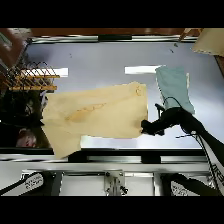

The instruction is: Fold the shirts.

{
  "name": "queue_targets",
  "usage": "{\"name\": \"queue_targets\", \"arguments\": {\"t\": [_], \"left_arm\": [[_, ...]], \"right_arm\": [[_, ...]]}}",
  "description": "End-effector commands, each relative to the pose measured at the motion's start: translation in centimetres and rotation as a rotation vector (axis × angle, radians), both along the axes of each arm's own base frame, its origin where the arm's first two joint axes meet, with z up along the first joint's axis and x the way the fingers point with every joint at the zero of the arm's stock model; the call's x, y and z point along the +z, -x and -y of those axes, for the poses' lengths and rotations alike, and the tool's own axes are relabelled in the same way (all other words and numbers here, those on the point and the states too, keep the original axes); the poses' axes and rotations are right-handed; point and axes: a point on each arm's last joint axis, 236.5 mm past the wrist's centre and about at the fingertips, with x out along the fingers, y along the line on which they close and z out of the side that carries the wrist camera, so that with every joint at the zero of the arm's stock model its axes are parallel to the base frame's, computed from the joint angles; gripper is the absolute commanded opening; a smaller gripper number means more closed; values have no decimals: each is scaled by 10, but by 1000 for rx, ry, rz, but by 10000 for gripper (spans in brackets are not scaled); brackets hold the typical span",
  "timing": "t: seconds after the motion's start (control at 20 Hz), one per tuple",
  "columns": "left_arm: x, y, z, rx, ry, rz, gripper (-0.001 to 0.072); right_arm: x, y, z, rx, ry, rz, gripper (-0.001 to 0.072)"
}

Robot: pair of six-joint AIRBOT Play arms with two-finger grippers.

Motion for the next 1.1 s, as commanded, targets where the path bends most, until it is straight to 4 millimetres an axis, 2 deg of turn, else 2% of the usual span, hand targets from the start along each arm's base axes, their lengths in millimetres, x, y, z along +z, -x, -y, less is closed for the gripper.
{"name": "queue_targets", "arguments": {"t": [0.0,0.05,0.1,0.15,0.2,0.25,0.3,0.35,0.4,0.45,0.5,0.55,0.65,0.75,0.85,0.95,1.05], "left_arm": [[104,-48,-4,10,-53,303,34],[162,-64,1,21,-62,467,34],[238,-73,11,36,-66,681,35],[323,-69,26,49,-68,914,35],[397,-51,41,54,-71,1116,36],[467,-19,60,50,-88,1309,36],[518,16,75,42,-128,1459,36],[559,55,90,33,-181,1591,36],[586,88,102,31,-232,1688,36],[605,120,109,50,-294,1762,35],[615,143,109,90,-344,1792,36],[617,160,103,148,-402,1792,35],[603,178,83,262,-500,1718,36],[578,174,69,281,-560,1598,36],[546,155,63,249,-552,1461,35],[501,130,54,214,-516,1292,36],[449,100,52,127,-465,1129,35]], "right_arm": [[102,-57,-16,73,-42,325,84],[157,-79,-14,96,-25,500,84],[227,-96,-10,105,-1,700,84],[299,-102,-5,100,26,892,84],[377,-94,0,83,39,1087,84],[444,-76,4,70,45,1248,84],[507,-48,7,57,40,1402,84],[556,-17,11,45,41,1529,84],[590,10,16,31,56,1624,84],[615,35,23,4,60,1692,84],[633,58,31,-33,71,1744,84],[644,75,39,-68,87,1771,84],[642,95,53,-113,127,1756,84],[615,93,64,-102,208,1655,85],[582,78,76,-86,292,1518,84],[546,56,85,-75,349,1359,85],[493,27,89,-25,394,1133,85]]}}
